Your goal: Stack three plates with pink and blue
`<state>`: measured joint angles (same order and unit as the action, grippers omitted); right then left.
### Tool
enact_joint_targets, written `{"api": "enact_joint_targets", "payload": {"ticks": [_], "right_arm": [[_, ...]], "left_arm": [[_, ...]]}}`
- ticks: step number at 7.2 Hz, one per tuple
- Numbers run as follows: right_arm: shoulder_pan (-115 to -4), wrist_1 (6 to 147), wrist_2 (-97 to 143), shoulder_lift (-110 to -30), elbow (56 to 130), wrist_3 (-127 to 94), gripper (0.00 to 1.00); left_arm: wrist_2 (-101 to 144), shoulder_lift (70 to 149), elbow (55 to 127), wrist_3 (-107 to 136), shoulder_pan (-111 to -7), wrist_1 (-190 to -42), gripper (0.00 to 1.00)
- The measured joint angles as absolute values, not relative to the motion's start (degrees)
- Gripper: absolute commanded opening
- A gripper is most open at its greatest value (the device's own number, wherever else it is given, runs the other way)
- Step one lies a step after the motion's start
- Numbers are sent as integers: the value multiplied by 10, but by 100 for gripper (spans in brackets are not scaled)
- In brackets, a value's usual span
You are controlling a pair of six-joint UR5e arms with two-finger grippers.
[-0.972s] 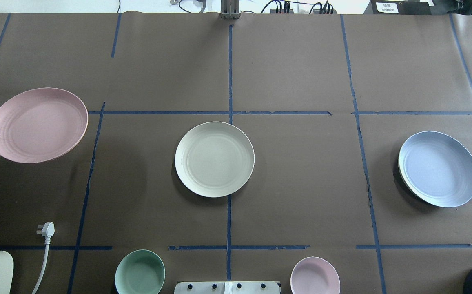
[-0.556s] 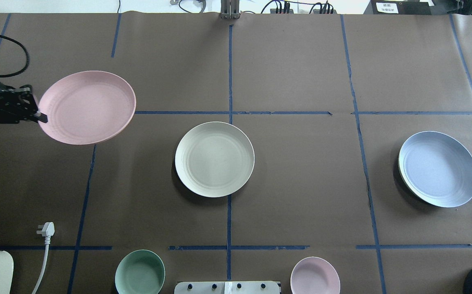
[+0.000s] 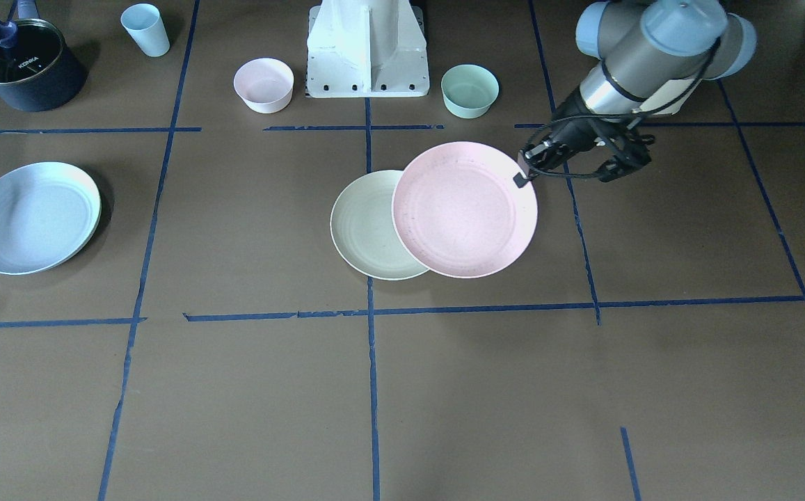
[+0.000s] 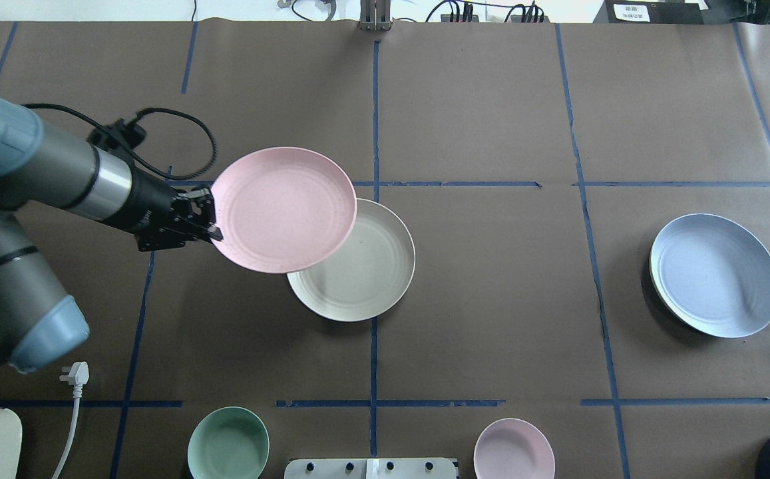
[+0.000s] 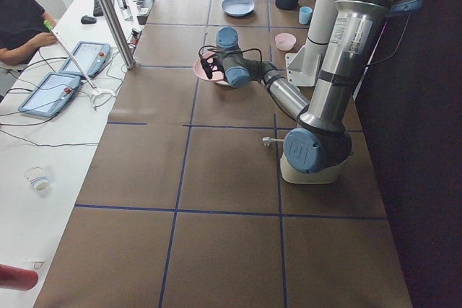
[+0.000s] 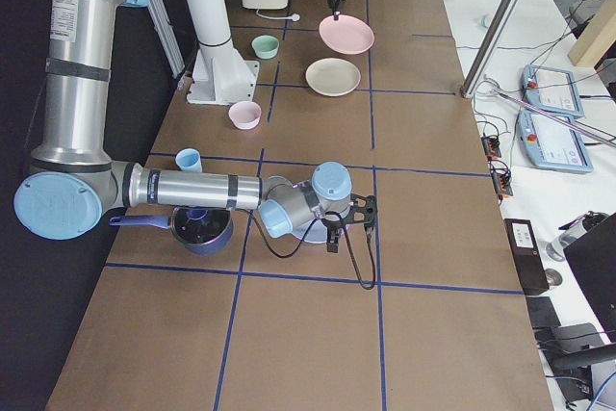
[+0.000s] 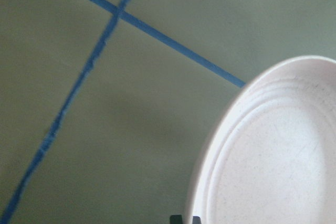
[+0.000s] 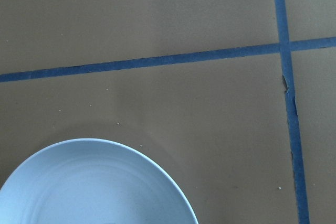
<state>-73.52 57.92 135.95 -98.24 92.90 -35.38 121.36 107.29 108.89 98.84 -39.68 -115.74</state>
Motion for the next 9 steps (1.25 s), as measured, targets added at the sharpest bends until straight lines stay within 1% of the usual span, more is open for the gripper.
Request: {"api": "enact_joint_targets", "payload": {"ticks": [1,3,4,5,9], "right_arm": [[-730,579,1359,-983,929,-355,100],[-724,578,1359,-983,929,-355,100],[-724,578,1359,-983,929,-355,100],[-723,578,1359,-983,929,-355,100],[-720,578,1354,-983,929,-356,100]], "left_arm": [[1172,1093,1081,1011,-350,-1157,0],[1133,1129,1047,1027,-309,-1158,0],[1129,1138,1036,1027,-305,-1159,27],[1127,1140,1031,1026,-304,-1160,99],[1127,1136,1039,1022,-307,-1159,100]]}}
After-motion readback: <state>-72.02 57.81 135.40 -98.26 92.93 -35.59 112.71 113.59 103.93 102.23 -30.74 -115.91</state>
